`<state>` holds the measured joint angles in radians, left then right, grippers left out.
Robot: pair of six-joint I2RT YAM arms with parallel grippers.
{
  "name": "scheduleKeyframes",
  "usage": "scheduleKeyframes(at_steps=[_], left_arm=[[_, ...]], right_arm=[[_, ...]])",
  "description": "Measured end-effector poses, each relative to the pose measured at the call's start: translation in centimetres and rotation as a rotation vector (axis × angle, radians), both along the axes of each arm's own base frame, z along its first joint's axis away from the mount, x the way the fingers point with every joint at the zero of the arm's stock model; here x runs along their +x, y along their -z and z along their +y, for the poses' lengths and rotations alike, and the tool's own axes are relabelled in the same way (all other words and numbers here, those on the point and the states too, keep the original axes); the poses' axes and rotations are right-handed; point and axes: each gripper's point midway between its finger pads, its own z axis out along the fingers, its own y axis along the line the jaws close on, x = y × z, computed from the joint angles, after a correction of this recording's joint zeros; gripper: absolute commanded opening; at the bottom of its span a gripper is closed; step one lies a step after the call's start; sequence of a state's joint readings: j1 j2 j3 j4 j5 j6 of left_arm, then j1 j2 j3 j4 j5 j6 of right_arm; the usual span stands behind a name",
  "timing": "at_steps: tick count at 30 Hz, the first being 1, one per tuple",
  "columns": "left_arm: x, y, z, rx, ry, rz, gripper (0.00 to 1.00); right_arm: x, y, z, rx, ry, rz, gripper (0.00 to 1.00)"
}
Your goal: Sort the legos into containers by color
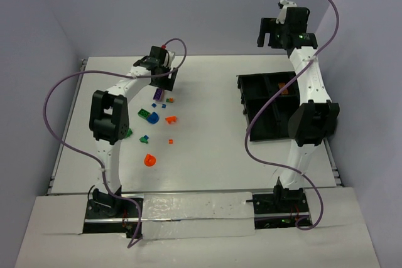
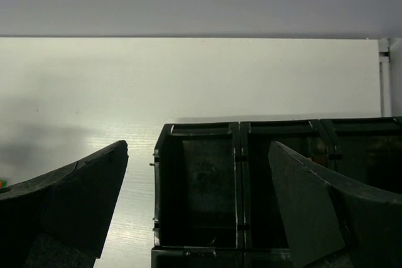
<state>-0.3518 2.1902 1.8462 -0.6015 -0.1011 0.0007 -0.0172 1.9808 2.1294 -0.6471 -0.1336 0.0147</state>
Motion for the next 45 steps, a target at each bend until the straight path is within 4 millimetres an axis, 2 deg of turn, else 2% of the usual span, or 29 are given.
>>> scheduleKeyframes(at_steps=[5, 11, 21, 27, 29, 32, 34, 36, 38, 42, 45], left_arm=[[-0.1, 0.3, 1.2, 0.022, -0.051, 0.010, 0.78], [-1.0, 1.4, 2.1, 0.035, -0.075, 0.054, 0.70], [-1.7, 3.9, 3.1, 0.028, -0.095, 0.129, 0.49], [-1.7, 4.3, 3.5, 0.011, -0.097, 0.143, 0.20], [-1.7, 4.3, 3.4, -0.015, -0.086, 0.150, 0.02], [-1.7, 3.8, 2.8, -0.120, -0.045, 0.142, 0.00], [-3.1, 2.7, 2.2, -0.218, 0.007, 0.138, 0.00], [-4.5, 0.4, 1.7, -0.310, 0.071, 0.101, 0.00], [-5.0, -3.3, 0.8, -0.383, 0.143, -0.003, 0.00], [-5.4, -12.4, -2.1, -0.467, 0.332, -0.276, 0.00], [-5.9, -17.0, -4.2, -0.479, 0.447, -0.439, 0.00]], right_arm=[[-0.2, 1.0, 0.8, 0.012, -0.026, 0.024, 1.00], [-0.3, 1.0, 1.1, 0.022, -0.044, 0.024, 1.00], [-0.4, 0.9, 1.7, 0.038, -0.071, 0.025, 1.00], [-0.5, 0.8, 2.8, 0.061, -0.114, 0.025, 1.00], [-0.7, 0.8, 3.8, 0.084, -0.152, 0.026, 1.00], [-1.2, 0.7, 6.5, 0.139, -0.240, 0.031, 1.00], [-1.7, 0.7, 8.5, 0.182, -0.297, 0.040, 1.00], [-2.4, 0.6, 10.7, 0.234, -0.355, 0.055, 1.00], [-3.1, 0.3, 13.0, 0.298, -0.407, 0.071, 0.99], [-4.6, -0.2, 17.5, 0.454, -0.482, 0.133, 0.95], [-5.5, -0.4, 20.2, 0.554, -0.518, 0.182, 0.92]])
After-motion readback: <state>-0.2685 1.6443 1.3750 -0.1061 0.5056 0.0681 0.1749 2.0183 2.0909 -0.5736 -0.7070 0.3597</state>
